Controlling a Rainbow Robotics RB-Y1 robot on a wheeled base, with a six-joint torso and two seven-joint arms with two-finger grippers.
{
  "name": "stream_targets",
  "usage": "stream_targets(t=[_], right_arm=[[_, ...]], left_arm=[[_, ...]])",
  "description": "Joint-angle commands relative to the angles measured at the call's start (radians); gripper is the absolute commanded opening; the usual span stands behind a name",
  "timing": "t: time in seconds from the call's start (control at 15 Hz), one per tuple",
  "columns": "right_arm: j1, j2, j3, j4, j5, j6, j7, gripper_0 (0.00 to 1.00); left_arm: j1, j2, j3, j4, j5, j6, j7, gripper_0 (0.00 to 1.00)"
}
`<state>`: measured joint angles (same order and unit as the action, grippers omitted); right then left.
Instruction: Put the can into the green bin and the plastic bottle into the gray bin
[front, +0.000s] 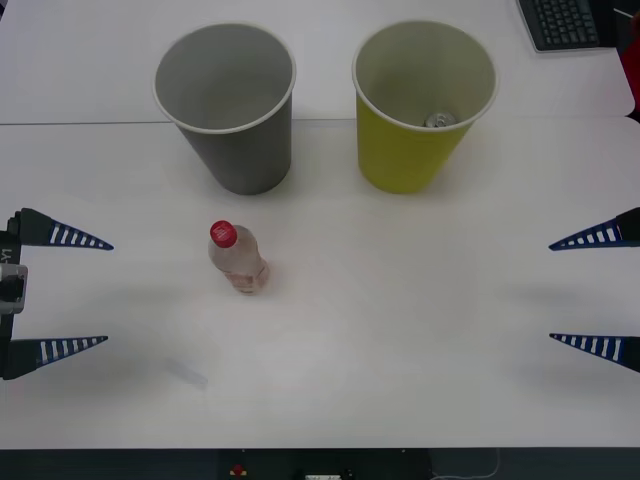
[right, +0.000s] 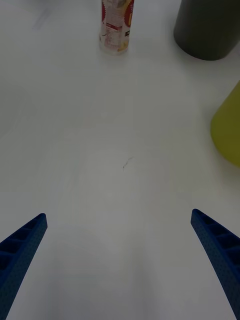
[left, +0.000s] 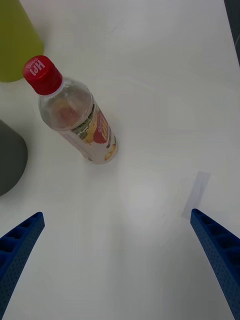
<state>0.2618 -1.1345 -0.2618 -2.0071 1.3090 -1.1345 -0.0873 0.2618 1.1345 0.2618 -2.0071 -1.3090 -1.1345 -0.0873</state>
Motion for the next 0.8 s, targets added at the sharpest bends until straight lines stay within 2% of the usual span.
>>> stream_targets(t=[0.07,0.2,0.47,0.8], right_arm=[[0.000,0.000,0.000,0.000,0.000,0.000,0.000,1.00],[0.000,0.000,0.000,0.000,0.000,0.000,0.000,1.00],[0.000,0.000,0.000,0.000,0.000,0.000,0.000,1.00],[0.000,0.000,0.000,0.000,0.000,0.000,0.000,1.00]], left_arm=[[0.000,0.000,0.000,0.000,0.000,0.000,0.000,1.00],[0.013,-0.036,0.017,0.027,0.004,0.019,-0.002,1.00],[0.036,-0.039,0.045,0.018,-0.004,0.030,-0.011,1.00],[0.040,-0.041,-0.015,0.044,0.017,0.117,0.001,1.00]])
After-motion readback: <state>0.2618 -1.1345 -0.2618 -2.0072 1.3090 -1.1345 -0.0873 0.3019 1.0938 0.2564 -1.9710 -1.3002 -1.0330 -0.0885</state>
